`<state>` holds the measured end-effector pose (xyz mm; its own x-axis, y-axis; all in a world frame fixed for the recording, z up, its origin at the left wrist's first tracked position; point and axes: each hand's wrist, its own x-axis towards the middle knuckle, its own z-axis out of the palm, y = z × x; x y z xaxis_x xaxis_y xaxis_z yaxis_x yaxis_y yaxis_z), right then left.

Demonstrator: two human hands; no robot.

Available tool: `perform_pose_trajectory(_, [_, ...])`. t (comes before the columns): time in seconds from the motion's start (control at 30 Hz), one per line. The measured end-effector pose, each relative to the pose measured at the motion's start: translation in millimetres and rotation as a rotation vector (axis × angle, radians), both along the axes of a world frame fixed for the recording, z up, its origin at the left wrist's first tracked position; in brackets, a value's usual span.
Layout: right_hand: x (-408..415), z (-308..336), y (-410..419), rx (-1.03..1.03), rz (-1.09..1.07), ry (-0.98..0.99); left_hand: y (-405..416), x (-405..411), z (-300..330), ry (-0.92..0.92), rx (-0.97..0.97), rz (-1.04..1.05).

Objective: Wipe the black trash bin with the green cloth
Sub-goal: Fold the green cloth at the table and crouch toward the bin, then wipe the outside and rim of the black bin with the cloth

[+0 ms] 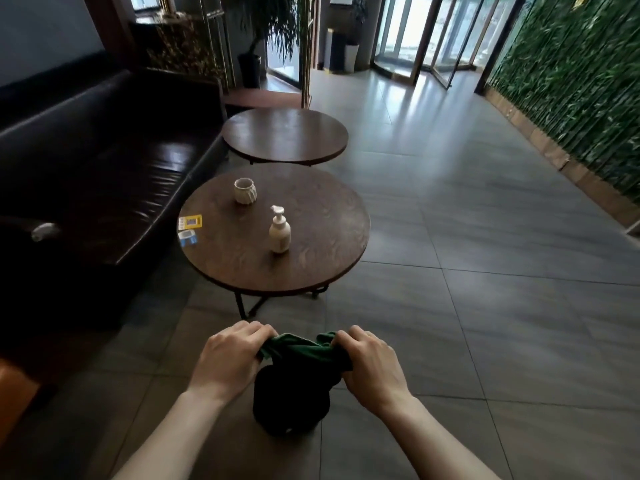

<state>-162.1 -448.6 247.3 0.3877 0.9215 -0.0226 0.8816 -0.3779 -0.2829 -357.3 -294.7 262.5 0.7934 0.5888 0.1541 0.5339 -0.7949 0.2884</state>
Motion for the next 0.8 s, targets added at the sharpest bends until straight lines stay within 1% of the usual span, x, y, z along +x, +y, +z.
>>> perform_pose_trajectory(0.2, [-52,-35,1,-0.056,-0.052,0.014,16,-46,-41,0.013,-0.059,-0.019])
perform_pose_trajectory(0.4, [-87,-76,0,-0.073,-0.096,0.053,21,-75,-83,0.049,-0.106,-0.056])
perform_pose_trajectory(0.57, [-99,-108,-15,-0.089,-0.117,0.09,12,-87,-118,0.086,-0.138,-0.058])
perform_pose_trajectory(0.8, [-90,-143,-41,-0.13,-0.072,0.137,-17,-83,-161,0.115,-0.17,-0.04])
